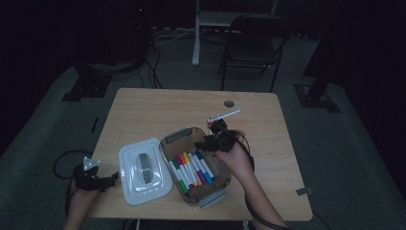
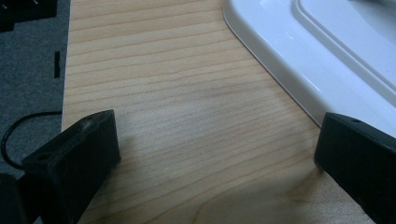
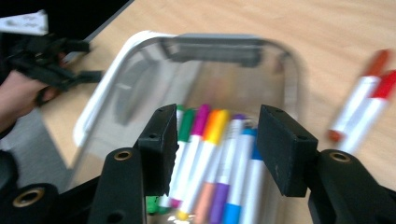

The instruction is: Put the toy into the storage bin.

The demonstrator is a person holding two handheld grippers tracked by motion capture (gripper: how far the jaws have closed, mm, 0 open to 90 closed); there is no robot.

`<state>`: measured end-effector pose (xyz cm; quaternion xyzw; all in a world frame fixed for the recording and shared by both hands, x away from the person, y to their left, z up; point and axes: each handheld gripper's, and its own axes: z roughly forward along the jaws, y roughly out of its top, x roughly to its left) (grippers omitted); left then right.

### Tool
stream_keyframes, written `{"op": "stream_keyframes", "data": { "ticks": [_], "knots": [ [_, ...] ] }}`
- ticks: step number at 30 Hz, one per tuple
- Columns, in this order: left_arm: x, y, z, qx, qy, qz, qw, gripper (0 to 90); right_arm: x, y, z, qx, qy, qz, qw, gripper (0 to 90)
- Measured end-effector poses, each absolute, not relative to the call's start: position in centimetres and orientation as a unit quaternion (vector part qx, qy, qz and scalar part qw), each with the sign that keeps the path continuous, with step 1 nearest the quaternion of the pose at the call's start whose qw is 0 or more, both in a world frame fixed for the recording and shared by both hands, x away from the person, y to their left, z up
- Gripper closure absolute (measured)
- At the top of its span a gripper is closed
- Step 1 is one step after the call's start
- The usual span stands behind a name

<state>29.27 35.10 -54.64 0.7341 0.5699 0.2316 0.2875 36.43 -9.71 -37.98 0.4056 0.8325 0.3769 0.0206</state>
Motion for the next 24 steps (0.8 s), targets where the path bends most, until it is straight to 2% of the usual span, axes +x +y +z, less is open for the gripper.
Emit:
{"op": "stream_keyframes", "data": {
  "ticks": [7, 16, 24],
  "knots": [
    [29.3, 35.1, -54.6, 0.733, 0.571, 0.231, 0.288, 0.5, 38.1, -13.0, -38.4, 0.446, 0.809, 0.379, 0.059, 48.3],
    [29.3, 35.1, -54.6, 0.734, 0.57, 0.231, 0.287, 0.5, 41.1, -15.2, -41.8, 0.5, 0.785, 0.357, 0.078, 47.1],
    [29.3, 35.1, -54.6, 0.734, 0.57, 0.231, 0.287, 0.5, 43.7, -15.6, -44.9, 0.528, 0.777, 0.334, 0.072, 48.6]
  ]
}}
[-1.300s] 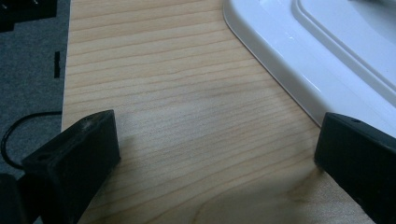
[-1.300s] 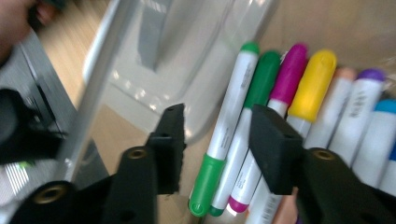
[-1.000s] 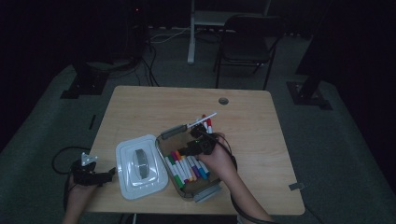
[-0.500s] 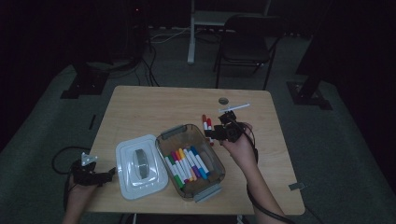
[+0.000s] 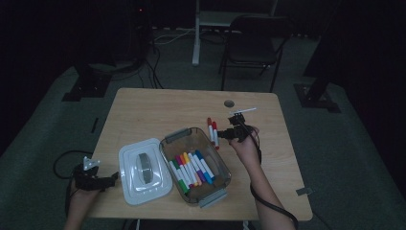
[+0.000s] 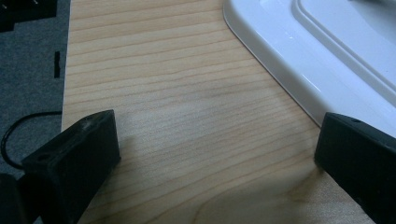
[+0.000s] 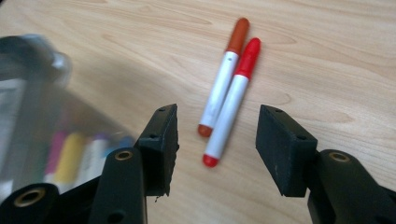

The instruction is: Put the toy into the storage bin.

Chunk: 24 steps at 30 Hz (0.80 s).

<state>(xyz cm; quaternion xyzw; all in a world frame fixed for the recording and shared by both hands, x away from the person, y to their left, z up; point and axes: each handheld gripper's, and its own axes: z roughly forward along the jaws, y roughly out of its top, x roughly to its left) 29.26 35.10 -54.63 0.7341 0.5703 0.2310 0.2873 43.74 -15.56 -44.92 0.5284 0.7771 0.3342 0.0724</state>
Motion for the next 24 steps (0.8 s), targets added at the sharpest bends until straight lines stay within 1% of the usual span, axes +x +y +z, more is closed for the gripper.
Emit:
{"op": "stream_keyframes", "data": {
  "ticks": [2, 3, 7, 9, 14, 16, 18, 23, 24],
  "knots": [
    [29.3, 35.1, -54.6, 0.734, 0.57, 0.231, 0.288, 0.5, 44.1, -15.5, -45.3, 0.533, 0.775, 0.332, 0.072, 48.7],
    [29.3, 35.1, -54.6, 0.734, 0.57, 0.231, 0.287, 0.5, 45.0, -15.3, -46.2, 0.539, 0.775, 0.324, 0.065, 50.3],
    [29.3, 35.1, -54.6, 0.734, 0.57, 0.231, 0.287, 0.5, 46.2, -15.0, -47.2, 0.547, 0.774, 0.313, 0.066, 51.2],
    [29.3, 35.1, -54.6, 0.734, 0.57, 0.231, 0.287, 0.5, 47.3, -14.6, -48.1, 0.554, 0.772, 0.304, 0.065, 52.7],
    [29.3, 35.1, -54.6, 0.734, 0.57, 0.231, 0.287, 0.5, 48.7, -13.9, -49.5, 0.563, 0.772, 0.291, 0.058, 53.5],
    [29.3, 35.1, -54.6, 0.734, 0.57, 0.231, 0.287, 0.5, 49.2, -13.7, -50.0, 0.567, 0.773, 0.279, 0.062, 55.1],
    [29.3, 35.1, -54.6, 0.734, 0.57, 0.231, 0.287, 0.5, 49.5, -13.7, -50.3, 0.568, 0.773, 0.275, 0.058, 56.3],
    [29.3, 35.1, -54.6, 0.734, 0.57, 0.231, 0.287, 0.5, 49.8, -14.1, -50.9, 0.576, 0.772, 0.263, 0.057, 55.8],
    [29.3, 35.1, -54.6, 0.734, 0.57, 0.231, 0.287, 0.5, 49.8, -14.1, -50.9, 0.578, 0.769, 0.269, 0.051, 55.7]
  ]
}}
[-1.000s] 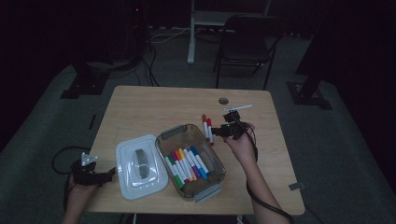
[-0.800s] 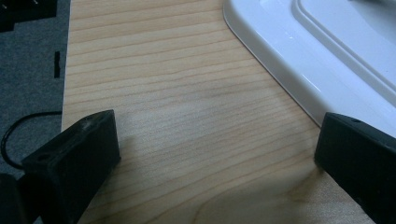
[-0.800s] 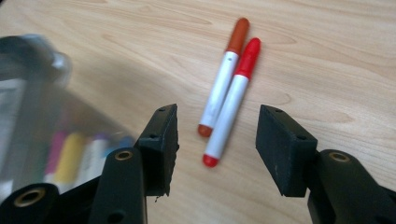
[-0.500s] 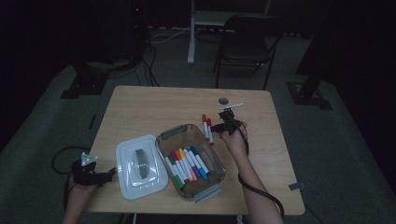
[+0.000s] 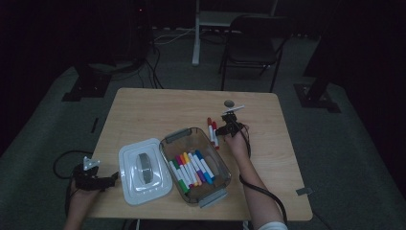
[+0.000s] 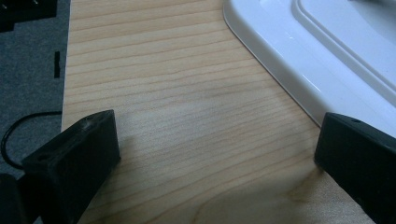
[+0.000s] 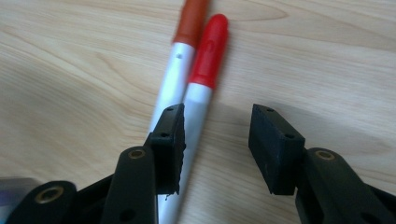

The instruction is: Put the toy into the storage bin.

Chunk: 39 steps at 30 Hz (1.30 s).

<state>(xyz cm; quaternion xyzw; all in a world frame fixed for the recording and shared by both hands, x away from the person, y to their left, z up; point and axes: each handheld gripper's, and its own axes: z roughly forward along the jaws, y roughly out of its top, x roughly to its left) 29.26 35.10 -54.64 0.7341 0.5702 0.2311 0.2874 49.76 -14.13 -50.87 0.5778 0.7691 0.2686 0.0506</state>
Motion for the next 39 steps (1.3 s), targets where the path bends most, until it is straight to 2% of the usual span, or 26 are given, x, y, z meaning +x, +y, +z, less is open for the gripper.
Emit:
{"op": "stream_keyframes", "data": {
  "ticks": [6, 9, 11, 13, 15, 19, 29, 39],
  "knots": [
    [29.3, 35.1, -54.6, 0.734, 0.57, 0.231, 0.287, 0.5, 49.8, -13.5, -50.8, 0.574, 0.771, 0.271, 0.051, 53.9],
    [29.3, 35.1, -54.6, 0.734, 0.57, 0.231, 0.287, 0.5, 49.9, -13.3, -51.1, 0.573, 0.775, 0.261, 0.05, 57.2],
    [29.3, 35.1, -54.6, 0.734, 0.57, 0.231, 0.287, 0.5, 50.0, -13.6, -51.4, 0.578, 0.775, 0.251, 0.05, 62.8],
    [29.3, 35.1, -54.6, 0.734, 0.57, 0.231, 0.287, 0.5, 50.1, -13.9, -51.4, 0.58, 0.773, 0.251, 0.052, 63.7],
    [29.3, 35.1, -54.6, 0.734, 0.57, 0.231, 0.287, 0.5, 50.1, -14.2, -51.5, 0.583, 0.773, 0.244, 0.056, 69.5],
    [29.3, 35.1, -54.6, 0.734, 0.57, 0.231, 0.288, 0.5, 50.1, -14.7, -51.5, 0.589, 0.769, 0.241, 0.055, 75.5],
    [29.3, 35.1, -54.6, 0.734, 0.57, 0.231, 0.287, 0.5, 49.7, -15.7, -50.9, 0.605, 0.752, 0.259, 0.04, 76.9],
    [29.3, 35.1, -54.6, 0.734, 0.57, 0.231, 0.287, 0.5, 47.9, -17.1, -47.5, 0.601, 0.741, 0.297, 0.041, 77.0]
  ]
}}
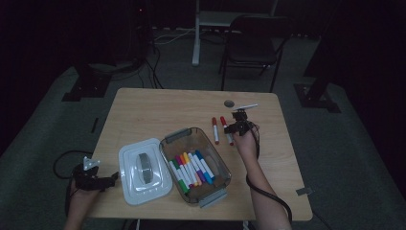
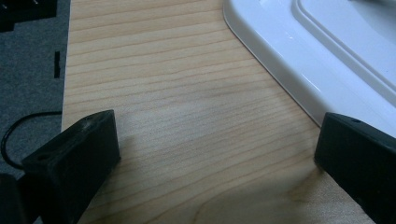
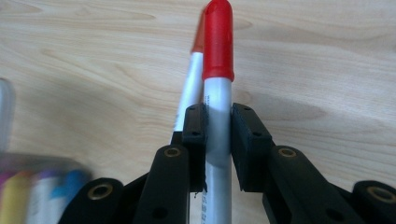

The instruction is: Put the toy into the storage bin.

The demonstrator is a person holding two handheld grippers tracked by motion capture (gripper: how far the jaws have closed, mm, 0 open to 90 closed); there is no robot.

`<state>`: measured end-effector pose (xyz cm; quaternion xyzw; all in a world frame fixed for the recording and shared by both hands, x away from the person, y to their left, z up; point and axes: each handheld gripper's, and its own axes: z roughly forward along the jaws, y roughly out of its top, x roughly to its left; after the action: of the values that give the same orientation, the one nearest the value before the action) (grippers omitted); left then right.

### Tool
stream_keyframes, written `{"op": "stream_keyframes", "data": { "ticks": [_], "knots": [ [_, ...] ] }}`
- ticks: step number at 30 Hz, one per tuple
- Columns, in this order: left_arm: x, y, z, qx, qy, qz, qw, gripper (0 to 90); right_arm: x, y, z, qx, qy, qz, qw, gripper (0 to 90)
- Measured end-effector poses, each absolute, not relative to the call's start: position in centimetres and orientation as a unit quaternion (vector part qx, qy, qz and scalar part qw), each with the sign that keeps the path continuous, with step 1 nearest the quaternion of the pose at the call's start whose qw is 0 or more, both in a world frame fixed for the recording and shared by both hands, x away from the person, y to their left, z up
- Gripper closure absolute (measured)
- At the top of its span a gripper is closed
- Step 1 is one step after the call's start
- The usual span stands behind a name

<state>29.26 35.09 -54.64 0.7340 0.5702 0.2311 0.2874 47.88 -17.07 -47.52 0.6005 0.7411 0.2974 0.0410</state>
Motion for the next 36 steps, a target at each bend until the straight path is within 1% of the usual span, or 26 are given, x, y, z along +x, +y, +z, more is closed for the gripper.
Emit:
{"op": "stream_keyframes", "data": {
  "ticks": [7, 12, 20, 24, 27, 29, 30, 36],
  "knots": [
    [29.3, 35.1, -54.6, 0.734, 0.57, 0.231, 0.287, 0.5, 45.4, -17.1, -43.7, 0.572, 0.746, 0.337, 0.053, 77.0],
    [29.3, 35.1, -54.6, 0.734, 0.57, 0.231, 0.287, 0.5, 43.3, -16.9, -40.9, 0.545, 0.749, 0.373, 0.05, 77.0],
    [29.3, 35.1, -54.6, 0.734, 0.57, 0.232, 0.287, 0.5, 39.6, -15.5, -37.9, 0.496, 0.755, 0.424, 0.053, 77.0],
    [29.3, 35.1, -54.6, 0.734, 0.57, 0.232, 0.287, 0.5, 38.5, -14.3, -37.2, 0.477, 0.766, 0.427, 0.051, 77.0],
    [29.3, 35.1, -54.6, 0.734, 0.57, 0.232, 0.288, 0.5, 37.1, -12.5, -36.9, 0.454, 0.778, 0.434, 0.033, 76.9],
    [29.3, 35.1, -54.6, 0.735, 0.57, 0.231, 0.287, 0.5, 36.8, -12.0, -37.0, 0.447, 0.783, 0.432, 0.027, 77.0],
    [29.3, 35.1, -54.6, 0.734, 0.57, 0.231, 0.287, 0.5, 36.2, -10.9, -37.3, 0.434, 0.793, 0.428, 0.01, 76.9],
    [29.3, 35.1, -54.6, 0.734, 0.57, 0.232, 0.287, 0.5, 35.1, -8.7, -38.2, 0.411, 0.812, 0.413, -0.01, 76.9]
  ]
}}
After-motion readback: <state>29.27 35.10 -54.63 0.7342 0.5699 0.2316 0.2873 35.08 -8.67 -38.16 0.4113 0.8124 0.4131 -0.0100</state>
